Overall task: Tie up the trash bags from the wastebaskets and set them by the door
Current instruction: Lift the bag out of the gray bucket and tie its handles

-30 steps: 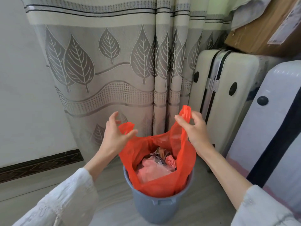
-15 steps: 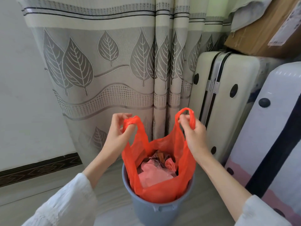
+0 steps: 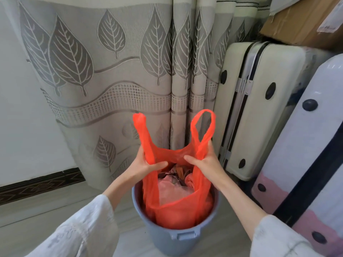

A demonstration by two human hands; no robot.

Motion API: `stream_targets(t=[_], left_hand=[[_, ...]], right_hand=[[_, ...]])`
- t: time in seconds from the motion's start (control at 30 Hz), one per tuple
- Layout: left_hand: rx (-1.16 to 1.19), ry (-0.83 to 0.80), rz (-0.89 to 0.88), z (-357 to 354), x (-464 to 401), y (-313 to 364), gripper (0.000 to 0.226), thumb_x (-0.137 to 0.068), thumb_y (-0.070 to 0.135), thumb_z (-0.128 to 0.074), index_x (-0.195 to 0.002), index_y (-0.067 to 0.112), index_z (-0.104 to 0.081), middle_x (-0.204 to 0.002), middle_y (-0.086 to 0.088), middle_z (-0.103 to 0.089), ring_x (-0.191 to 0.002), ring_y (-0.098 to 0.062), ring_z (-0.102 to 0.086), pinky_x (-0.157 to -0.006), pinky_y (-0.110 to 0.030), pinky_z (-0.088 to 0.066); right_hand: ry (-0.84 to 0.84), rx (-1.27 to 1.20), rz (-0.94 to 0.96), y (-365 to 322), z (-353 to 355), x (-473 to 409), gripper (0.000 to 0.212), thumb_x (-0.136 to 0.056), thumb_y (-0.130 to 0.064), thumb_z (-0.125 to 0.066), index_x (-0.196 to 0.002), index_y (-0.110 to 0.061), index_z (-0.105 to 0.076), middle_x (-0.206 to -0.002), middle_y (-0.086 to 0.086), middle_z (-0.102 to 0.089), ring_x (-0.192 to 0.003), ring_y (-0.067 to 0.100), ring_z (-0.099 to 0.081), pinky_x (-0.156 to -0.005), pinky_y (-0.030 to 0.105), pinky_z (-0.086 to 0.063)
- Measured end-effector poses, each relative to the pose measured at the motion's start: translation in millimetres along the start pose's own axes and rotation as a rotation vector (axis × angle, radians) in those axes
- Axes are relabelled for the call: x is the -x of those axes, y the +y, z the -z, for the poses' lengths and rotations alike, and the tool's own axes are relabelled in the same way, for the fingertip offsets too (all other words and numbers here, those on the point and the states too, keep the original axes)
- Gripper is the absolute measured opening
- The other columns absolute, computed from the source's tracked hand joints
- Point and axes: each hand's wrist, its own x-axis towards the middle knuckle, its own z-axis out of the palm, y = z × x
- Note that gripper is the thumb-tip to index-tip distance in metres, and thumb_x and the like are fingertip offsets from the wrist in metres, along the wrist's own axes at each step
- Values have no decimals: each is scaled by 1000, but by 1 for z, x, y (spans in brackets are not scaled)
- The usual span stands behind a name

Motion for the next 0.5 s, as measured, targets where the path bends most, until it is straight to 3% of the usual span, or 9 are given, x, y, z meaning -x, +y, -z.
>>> stream_targets(t=[0.03, 0.1, 0.17, 0.23, 0.3, 0.33, 0.4, 0.43, 0.5], left_hand=[[-13, 15, -20, -4, -7, 0, 75, -67, 8, -79, -128, 13, -36, -114, 4, -55, -103, -2, -55, -86, -15, -45], [-66, 82, -30, -12, -18, -3, 40, -71, 5, -75, -103, 13, -52, -87, 4, -57, -75, -1, -54, -67, -9, -44], [-108, 130, -13, -17, -21, -8, 6, -80, 10, -66, -81, 10, -60, -74, -1, -58, -69, -7, -53, -65, -19, -43], [-79, 211, -35, -22, -19, -17, 23, -89, 16, -54, -68, 12, -61, -68, 2, -59, -62, 2, -53, -65, -22, -42], [92, 305, 3, -23, -10, -25, 31, -92, 27, -49, -64, 20, -60, -62, 11, -61, -56, 9, -53, -61, -15, -45], [147, 307, 27, -24, -5, -29, 29, -92, 31, -48, -69, 21, -62, -64, 11, -65, -62, 8, -57, -62, -12, -47], [92, 212, 20, -26, 4, -40, 13, -90, 28, -52, -87, 22, -63, -83, 9, -68, -81, -1, -60, -73, -14, -48], [32, 160, -3, -26, 7, -46, 8, -88, 23, -56, -95, 21, -59, -92, 4, -66, -88, -6, -58, -78, -17, -47], [-39, 103, -73, -28, 11, -51, 24, -84, 13, -63, -106, 18, -54, -103, 0, -62, -94, -5, -55, -85, -15, -44]], right_hand=[[6, 34, 0, 3, -2, -4, 84, -70, -10, -76, -141, -16, -33, -124, -6, -56, -119, 15, -52, -109, 37, -36], [33, 161, 9, 8, -6, -10, 46, -79, -13, -68, -123, -13, -56, -106, 1, -67, -106, 19, -60, -98, 33, -44], [75, 166, 13, 14, -8, -11, 16, -87, -16, -58, -88, -4, -69, -86, 12, -70, -86, 17, -66, -81, 27, -47], [132, 26, -5, 16, -8, -7, 38, -94, -19, -47, -58, -15, -59, -69, 4, -63, -64, 4, -59, -66, 20, -43], [156, -151, -89, 19, -6, -2, 57, -98, -28, -37, -44, -19, -54, -68, -3, -67, -65, 0, -60, -61, 6, -42], [164, -214, -110, 22, -5, 0, 64, -98, -34, -34, -41, -19, -59, -64, -6, -70, -63, -1, -62, -60, 4, -43], [176, -249, -152, 28, -3, 4, 58, -94, -44, -37, -48, -30, -68, -54, -11, -68, -53, -4, -59, -52, 11, -45], [150, -230, -147, 29, -5, 8, 46, -91, -47, -42, -58, -32, -71, -59, -15, -68, -57, -6, -60, -51, 12, -46], [86, -131, -62, 36, -9, 17, 16, -84, -47, -55, -84, -35, -65, -84, -20, -68, -85, -6, -63, -69, 6, -46]])
